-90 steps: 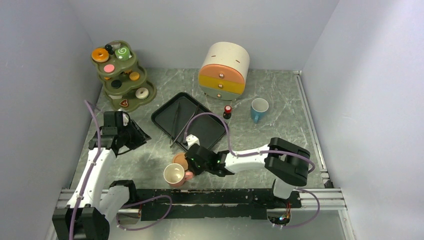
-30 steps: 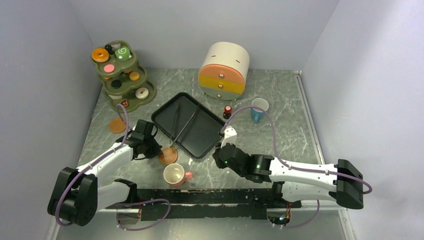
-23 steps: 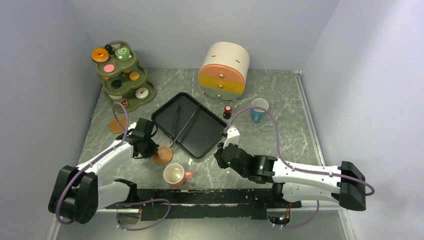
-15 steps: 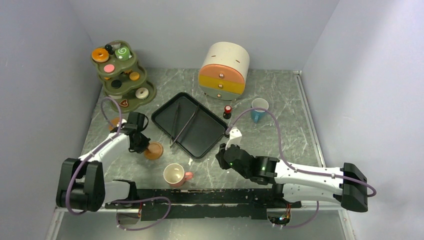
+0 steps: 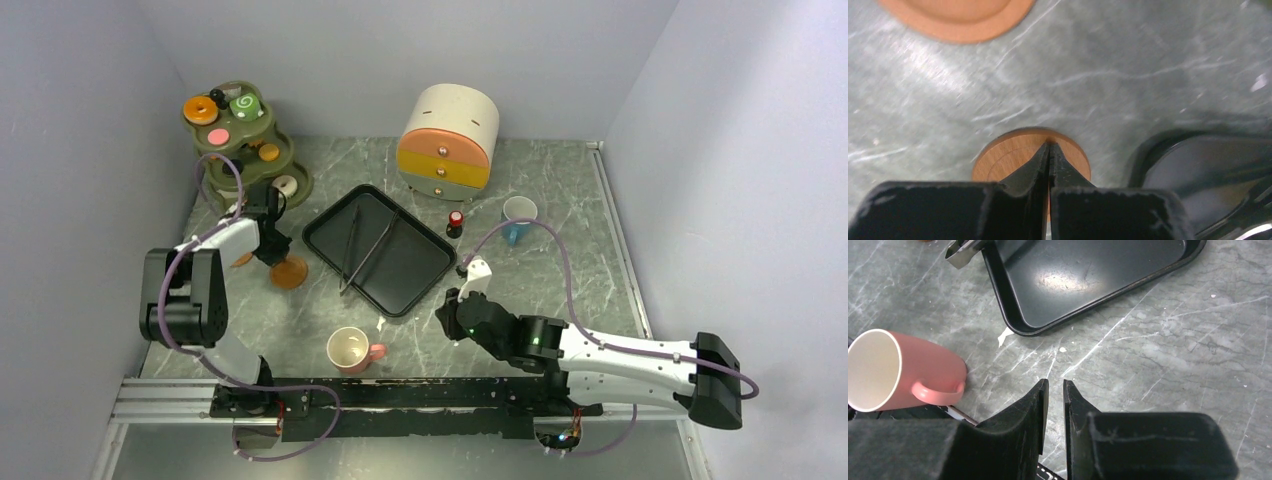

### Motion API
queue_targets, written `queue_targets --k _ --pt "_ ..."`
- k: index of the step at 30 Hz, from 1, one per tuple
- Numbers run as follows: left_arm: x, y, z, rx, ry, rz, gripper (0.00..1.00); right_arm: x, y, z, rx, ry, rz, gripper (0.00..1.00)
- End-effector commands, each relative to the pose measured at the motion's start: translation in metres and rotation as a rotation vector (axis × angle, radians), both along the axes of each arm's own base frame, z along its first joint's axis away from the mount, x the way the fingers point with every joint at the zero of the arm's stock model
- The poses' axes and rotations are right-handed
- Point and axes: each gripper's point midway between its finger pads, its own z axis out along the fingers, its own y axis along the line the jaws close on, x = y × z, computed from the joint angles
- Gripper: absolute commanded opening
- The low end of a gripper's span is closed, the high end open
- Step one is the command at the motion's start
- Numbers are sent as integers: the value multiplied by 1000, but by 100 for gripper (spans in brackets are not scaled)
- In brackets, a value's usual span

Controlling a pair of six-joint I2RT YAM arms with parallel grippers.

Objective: Serve the afternoon tea
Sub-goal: Move the coaster to the center of the board.

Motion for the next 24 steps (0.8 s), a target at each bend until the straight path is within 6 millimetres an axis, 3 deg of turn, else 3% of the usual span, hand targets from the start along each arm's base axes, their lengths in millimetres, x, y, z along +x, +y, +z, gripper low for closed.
queue_targets --k 1,6,8,11,17,24 --pt "9 4 -34 -4 78 15 5 2 -11 1 12 -17 -42 22" --pt "38 29 -26 67 55 66 5 3 -17 2 20 -26 -56 22" --pt "41 39 -24 97 61 85 5 2 -19 2 19 -27 -60 22" --pt "34 58 -22 161 89 120 5 2 -22 3 19 -28 -67 22" --pt "-5 92 -33 255 210 244 5 2 -28 6 26 -38 -74 22" --pt "2 118 -29 246 193 310 5 1 -37 9 32 -40 -89 22"
